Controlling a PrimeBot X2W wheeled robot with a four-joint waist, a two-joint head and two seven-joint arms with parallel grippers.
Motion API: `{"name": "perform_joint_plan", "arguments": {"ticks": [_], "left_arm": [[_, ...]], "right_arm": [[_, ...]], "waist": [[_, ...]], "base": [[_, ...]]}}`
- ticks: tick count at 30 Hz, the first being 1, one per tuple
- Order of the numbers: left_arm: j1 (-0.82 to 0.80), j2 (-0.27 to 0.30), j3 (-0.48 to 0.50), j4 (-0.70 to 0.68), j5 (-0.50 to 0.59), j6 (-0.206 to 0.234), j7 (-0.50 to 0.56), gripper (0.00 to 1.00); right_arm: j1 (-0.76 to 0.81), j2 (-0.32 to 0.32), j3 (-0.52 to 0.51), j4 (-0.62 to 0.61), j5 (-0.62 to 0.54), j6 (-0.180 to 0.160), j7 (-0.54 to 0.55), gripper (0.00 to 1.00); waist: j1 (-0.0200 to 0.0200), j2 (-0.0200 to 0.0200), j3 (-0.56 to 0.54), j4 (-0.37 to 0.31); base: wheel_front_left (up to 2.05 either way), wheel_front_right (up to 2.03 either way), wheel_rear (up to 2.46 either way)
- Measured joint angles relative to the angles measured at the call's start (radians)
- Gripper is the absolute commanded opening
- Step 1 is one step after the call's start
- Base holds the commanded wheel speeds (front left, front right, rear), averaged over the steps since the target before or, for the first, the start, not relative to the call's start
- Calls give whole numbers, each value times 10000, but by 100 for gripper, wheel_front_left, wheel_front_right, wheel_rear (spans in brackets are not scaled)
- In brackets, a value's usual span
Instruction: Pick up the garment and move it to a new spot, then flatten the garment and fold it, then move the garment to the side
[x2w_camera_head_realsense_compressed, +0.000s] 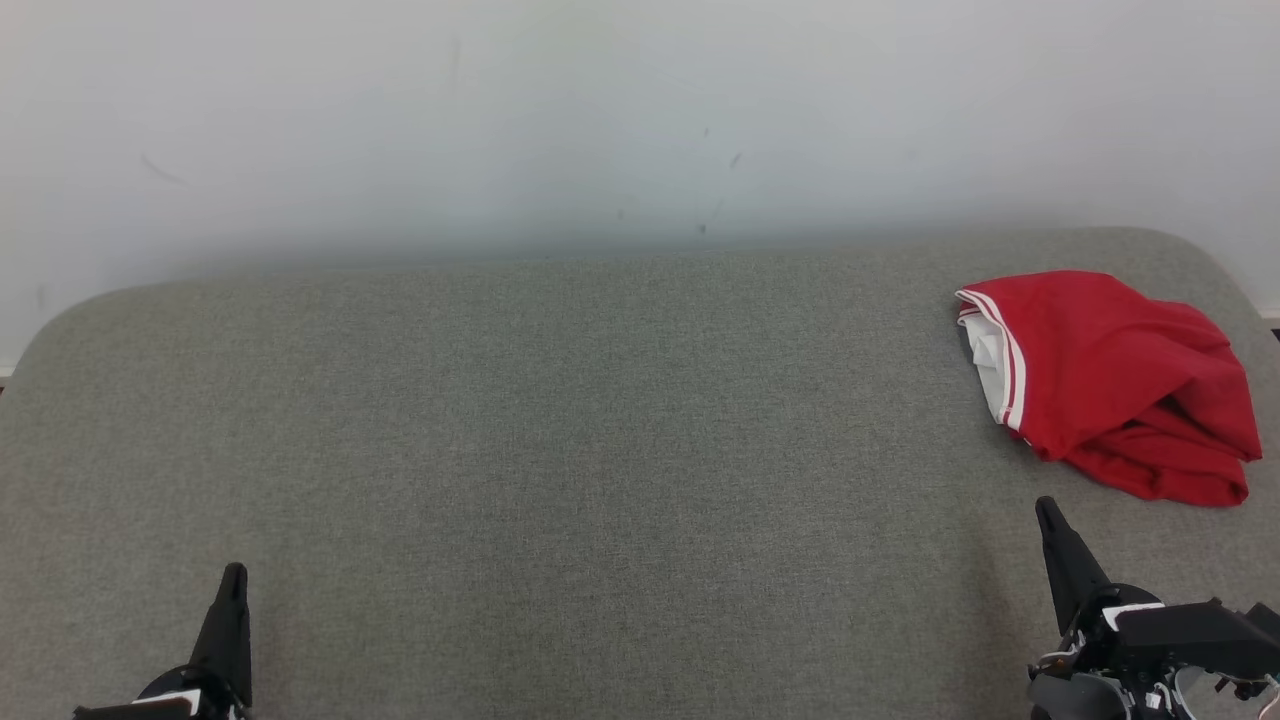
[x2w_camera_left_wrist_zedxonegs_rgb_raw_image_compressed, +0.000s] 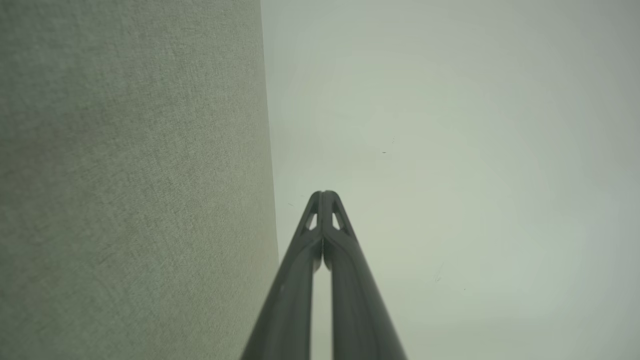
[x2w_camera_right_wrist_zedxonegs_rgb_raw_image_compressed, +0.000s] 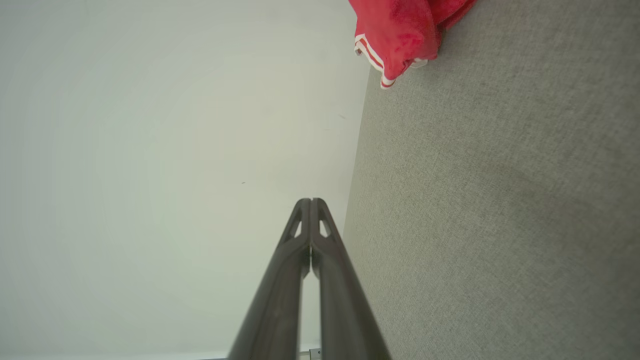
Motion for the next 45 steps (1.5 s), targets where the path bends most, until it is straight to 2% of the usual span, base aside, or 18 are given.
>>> {"name": "perform_joint_plan", "arguments": {"ticks": [45], "left_arm": [[-4,-2,-2,2,-2,-2,-2,0]], "right_arm": [[-3,0,2,8,4,42,0,0]], "waist": [[0,0,0,-1]], "base": [[0,0,0]]}}
